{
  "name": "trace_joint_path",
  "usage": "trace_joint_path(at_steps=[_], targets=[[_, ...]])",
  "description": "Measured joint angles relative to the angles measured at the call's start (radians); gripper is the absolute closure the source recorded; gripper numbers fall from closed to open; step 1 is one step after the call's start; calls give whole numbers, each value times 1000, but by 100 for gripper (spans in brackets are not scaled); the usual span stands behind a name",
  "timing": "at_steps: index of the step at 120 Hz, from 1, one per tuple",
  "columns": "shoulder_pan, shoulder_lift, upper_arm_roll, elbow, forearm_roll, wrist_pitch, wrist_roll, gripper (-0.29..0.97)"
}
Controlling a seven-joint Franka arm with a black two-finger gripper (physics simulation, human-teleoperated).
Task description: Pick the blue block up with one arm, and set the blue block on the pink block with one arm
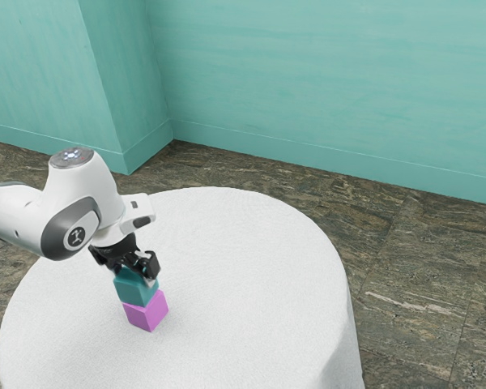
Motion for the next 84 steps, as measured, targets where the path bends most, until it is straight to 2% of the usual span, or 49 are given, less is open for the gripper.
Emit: trace_joint_path(at_steps=[17, 23, 45, 60, 84], targets=[[-4, -61, 1, 4, 1, -3, 32, 8], [-11, -83, 1, 45, 2, -27, 41, 6], [-7, -85, 12, 353, -1, -186, 120, 3], [19, -34, 13, 571, -3, -375, 168, 1], [23, -24, 12, 590, -5, -567, 225, 1]])
